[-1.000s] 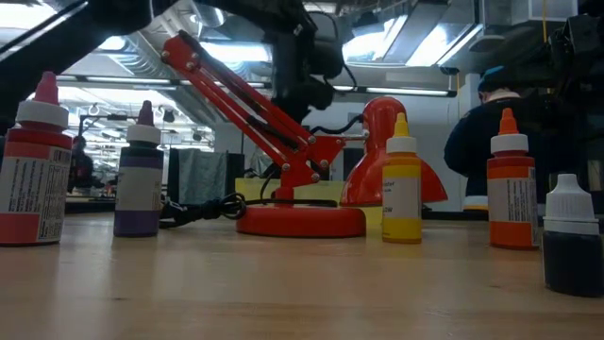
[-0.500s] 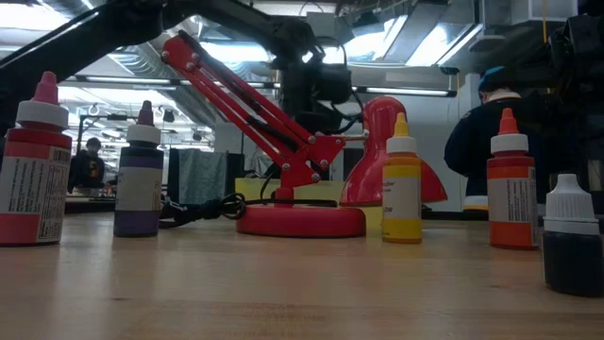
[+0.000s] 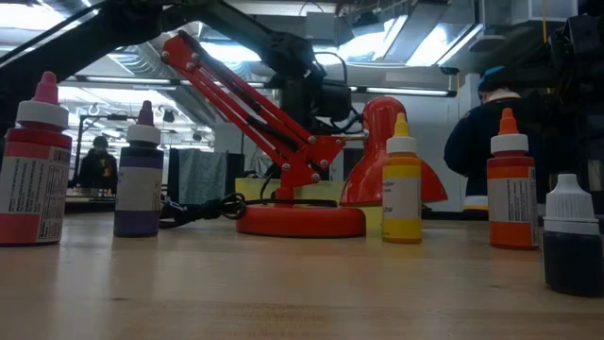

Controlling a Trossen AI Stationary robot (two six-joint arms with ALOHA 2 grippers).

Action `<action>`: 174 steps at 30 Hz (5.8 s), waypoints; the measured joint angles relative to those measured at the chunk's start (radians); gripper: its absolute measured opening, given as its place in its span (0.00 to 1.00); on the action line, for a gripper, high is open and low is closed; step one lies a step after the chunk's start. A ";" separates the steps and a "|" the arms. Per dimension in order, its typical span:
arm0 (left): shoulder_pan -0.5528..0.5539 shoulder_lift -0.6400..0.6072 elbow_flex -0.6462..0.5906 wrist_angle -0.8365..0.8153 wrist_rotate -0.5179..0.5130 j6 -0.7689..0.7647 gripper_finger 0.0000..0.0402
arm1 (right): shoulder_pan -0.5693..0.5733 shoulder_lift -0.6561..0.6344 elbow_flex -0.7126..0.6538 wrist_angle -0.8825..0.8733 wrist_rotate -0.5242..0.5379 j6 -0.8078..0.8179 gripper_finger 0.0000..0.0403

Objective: Pick & Place food coloring
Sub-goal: Put the black food coloring bottle into the yellow bin

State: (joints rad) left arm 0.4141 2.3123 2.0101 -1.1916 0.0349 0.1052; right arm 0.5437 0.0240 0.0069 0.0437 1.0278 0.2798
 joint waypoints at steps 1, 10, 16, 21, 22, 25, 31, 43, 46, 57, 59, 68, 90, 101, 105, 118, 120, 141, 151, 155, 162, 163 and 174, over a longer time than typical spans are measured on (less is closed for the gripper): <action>0.000 0.000 -0.004 0.003 0.000 0.004 0.13 | 0.000 0.000 0.000 0.000 0.000 0.000 0.86; -0.001 0.000 -0.006 0.010 0.003 0.012 0.19 | 0.000 0.000 0.000 0.000 0.000 0.000 0.86; -0.001 -0.004 -0.006 -0.002 0.016 0.013 0.26 | 0.000 0.000 0.000 0.000 0.000 0.000 0.86; 0.004 -0.021 -0.005 -0.012 0.016 0.005 0.29 | 0.000 0.000 0.000 0.000 0.000 0.000 0.86; 0.005 -0.029 -0.005 -0.011 0.007 0.006 0.30 | 0.000 0.000 0.000 0.000 0.000 0.000 0.86; 0.012 -0.058 -0.005 -0.012 -0.011 0.005 0.30 | 0.000 0.000 0.000 0.000 0.000 0.000 0.86; 0.023 -0.147 -0.005 -0.012 -0.013 -0.007 0.31 | 0.000 0.000 0.000 0.000 0.000 0.000 0.86; -0.058 -0.394 -0.005 -0.018 -0.014 -0.018 0.59 | 0.000 0.000 0.000 0.000 0.000 0.000 0.86; -0.138 -0.447 -0.005 -0.049 -0.010 -0.038 0.67 | 0.000 0.000 0.000 0.000 0.000 0.000 0.86; -0.544 -0.506 -0.005 -0.198 -0.092 -0.120 0.72 | 0.000 0.000 0.000 0.000 0.000 0.000 0.86; -0.619 -0.506 -0.005 -0.203 -0.094 -0.136 0.71 | 0.000 0.000 0.000 0.000 0.000 0.000 0.86; -0.877 -0.468 -0.005 -0.243 -0.069 -0.066 0.50 | 0.000 0.000 0.000 0.000 0.000 0.000 0.86; -1.089 -0.265 -0.121 -0.110 -0.074 0.084 0.48 | 0.000 0.000 0.000 0.000 0.000 0.000 0.86; -1.114 -0.272 -0.329 0.076 -0.064 0.055 0.49 | 0.000 0.000 0.000 0.000 0.000 0.000 0.86; -1.114 -0.272 -0.391 0.128 -0.051 0.056 0.49 | 0.000 0.000 0.000 0.000 0.000 0.000 0.86; -1.113 -0.272 -0.504 0.256 -0.040 0.056 0.49 | 0.000 0.000 0.000 0.000 0.000 0.000 0.86; -1.113 -0.272 -0.507 0.256 -0.040 0.060 0.49 | 0.000 0.000 0.000 0.000 0.000 0.000 0.86; -1.097 -0.272 -0.507 0.261 -0.014 0.083 0.19 | 0.000 0.000 0.000 0.000 0.000 0.000 0.86; -1.070 -0.349 -0.504 0.244 -0.009 0.014 0.17 | 0.000 0.000 0.000 0.000 0.000 0.000 0.86; -1.034 -0.409 -0.472 0.191 -0.014 -0.096 0.16 | 0.000 0.000 0.000 0.000 0.000 0.000 0.86; -0.895 -0.462 -0.282 -0.012 -0.083 -0.249 0.16 | 0.000 0.000 0.000 0.000 0.000 0.000 0.86; -0.869 -0.463 -0.245 -0.044 -0.087 -0.267 0.16 | 0.000 0.000 0.000 0.000 0.000 0.000 0.86; -0.479 -0.465 0.006 -0.151 -0.088 -0.319 0.16 | 0.000 0.000 0.000 0.000 0.000 0.000 0.86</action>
State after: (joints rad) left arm -0.0645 1.8477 2.0163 -1.3424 -0.0532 -0.2139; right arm 0.5438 0.0241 0.0067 0.0437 1.0278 0.2800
